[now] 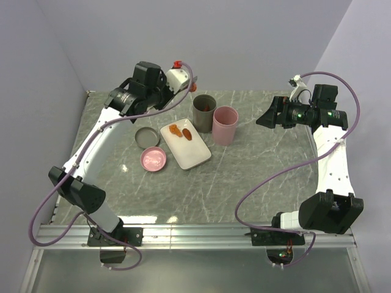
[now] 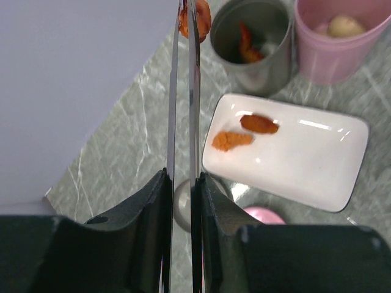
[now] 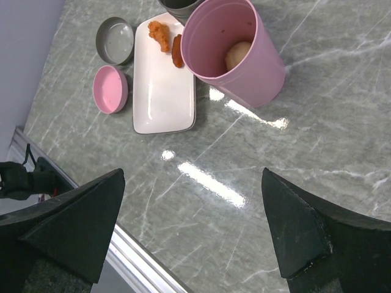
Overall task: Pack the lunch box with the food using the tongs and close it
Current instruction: Place the fake food in the packing box.
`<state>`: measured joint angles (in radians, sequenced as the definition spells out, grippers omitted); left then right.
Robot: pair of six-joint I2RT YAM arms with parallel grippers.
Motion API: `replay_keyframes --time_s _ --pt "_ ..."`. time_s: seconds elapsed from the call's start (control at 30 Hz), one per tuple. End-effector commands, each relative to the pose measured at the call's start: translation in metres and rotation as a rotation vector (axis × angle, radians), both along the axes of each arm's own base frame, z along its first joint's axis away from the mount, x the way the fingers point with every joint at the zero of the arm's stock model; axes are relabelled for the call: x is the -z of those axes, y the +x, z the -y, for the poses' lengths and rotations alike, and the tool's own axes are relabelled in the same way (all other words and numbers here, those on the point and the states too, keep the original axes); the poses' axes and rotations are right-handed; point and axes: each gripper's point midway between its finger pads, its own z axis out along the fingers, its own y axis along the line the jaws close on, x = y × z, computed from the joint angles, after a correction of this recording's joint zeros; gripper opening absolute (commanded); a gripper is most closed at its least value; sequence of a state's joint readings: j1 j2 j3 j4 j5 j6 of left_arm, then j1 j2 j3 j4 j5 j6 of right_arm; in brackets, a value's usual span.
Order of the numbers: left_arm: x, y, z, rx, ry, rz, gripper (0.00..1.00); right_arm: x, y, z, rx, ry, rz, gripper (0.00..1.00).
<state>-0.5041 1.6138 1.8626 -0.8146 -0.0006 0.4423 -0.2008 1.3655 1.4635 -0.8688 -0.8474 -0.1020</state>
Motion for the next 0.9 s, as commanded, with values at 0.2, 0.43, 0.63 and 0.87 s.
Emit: replay_keyframes --time_s 0.2,0.43,0.63,0.87 --pt "-0.003 0.003 0.042 0.051 -0.087 -0.014 0.0 -0.009 0.002 0.001 -0.006 -0.005 0.034 1.0" --pt "0.018 0.016 0.049 0.033 -0.085 -0.032 0.01 -0.006 0.001 0.001 -0.006 -0.004 0.029 1.0" --pt "0.032 0.023 0.052 0.01 -0.079 -0.051 0.18 -0.006 0.001 0.002 -0.006 -0.008 0.029 1.0" --pt "0.022 0.018 0.05 0.004 -0.104 -0.05 0.48 -0.005 0.0 0.002 -0.006 -0.005 0.028 1.0"
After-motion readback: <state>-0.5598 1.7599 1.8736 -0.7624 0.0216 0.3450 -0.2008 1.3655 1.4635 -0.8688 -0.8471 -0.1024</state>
